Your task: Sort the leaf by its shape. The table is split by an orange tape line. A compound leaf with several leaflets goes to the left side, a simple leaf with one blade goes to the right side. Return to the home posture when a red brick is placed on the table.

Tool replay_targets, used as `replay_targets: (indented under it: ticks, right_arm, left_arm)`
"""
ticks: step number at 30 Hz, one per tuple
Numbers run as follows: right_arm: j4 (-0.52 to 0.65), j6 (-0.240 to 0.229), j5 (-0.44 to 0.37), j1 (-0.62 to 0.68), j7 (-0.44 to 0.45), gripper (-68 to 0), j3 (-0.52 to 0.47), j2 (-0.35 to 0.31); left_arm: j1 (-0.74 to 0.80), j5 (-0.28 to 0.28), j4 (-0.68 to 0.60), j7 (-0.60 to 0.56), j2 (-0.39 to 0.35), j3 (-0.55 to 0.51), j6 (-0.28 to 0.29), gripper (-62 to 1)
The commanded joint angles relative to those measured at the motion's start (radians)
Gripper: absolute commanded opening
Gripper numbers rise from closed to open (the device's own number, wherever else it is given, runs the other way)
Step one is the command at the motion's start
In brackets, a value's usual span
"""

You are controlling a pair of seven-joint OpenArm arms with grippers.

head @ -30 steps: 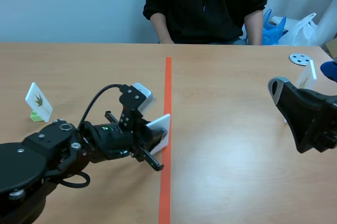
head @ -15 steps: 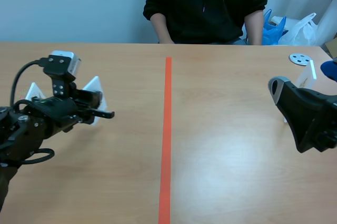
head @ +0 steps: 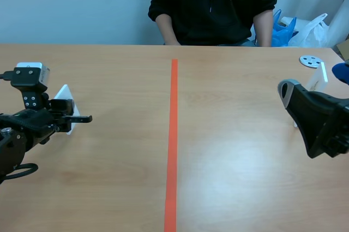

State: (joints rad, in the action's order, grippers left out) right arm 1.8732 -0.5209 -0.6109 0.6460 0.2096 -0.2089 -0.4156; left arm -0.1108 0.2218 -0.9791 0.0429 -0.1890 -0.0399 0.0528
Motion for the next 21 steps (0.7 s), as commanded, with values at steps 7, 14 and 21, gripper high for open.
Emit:
replay_targets:
  ticks: [7,14,21]
  right_arm:
    - [0.011,-0.012,-0.011,-0.012,0.021,0.4,-0.006,0.027]
    - [0.011,-0.012,-0.011,-0.012,0.021,0.4,-0.006,0.027]
    - [0.011,-0.013,-0.011,-0.012,0.021,0.4,-0.006,0.027]
  left_arm:
    - [-0.035,0.01,0.059,-0.054,-0.014,-0.054,-0.018,-55.2]
    - [-0.059,0.034,0.14,-0.102,-0.014,-0.074,-0.02,-54.7]
    - [-0.061,0.034,0.144,-0.115,-0.014,-0.074,-0.021,-40.8]
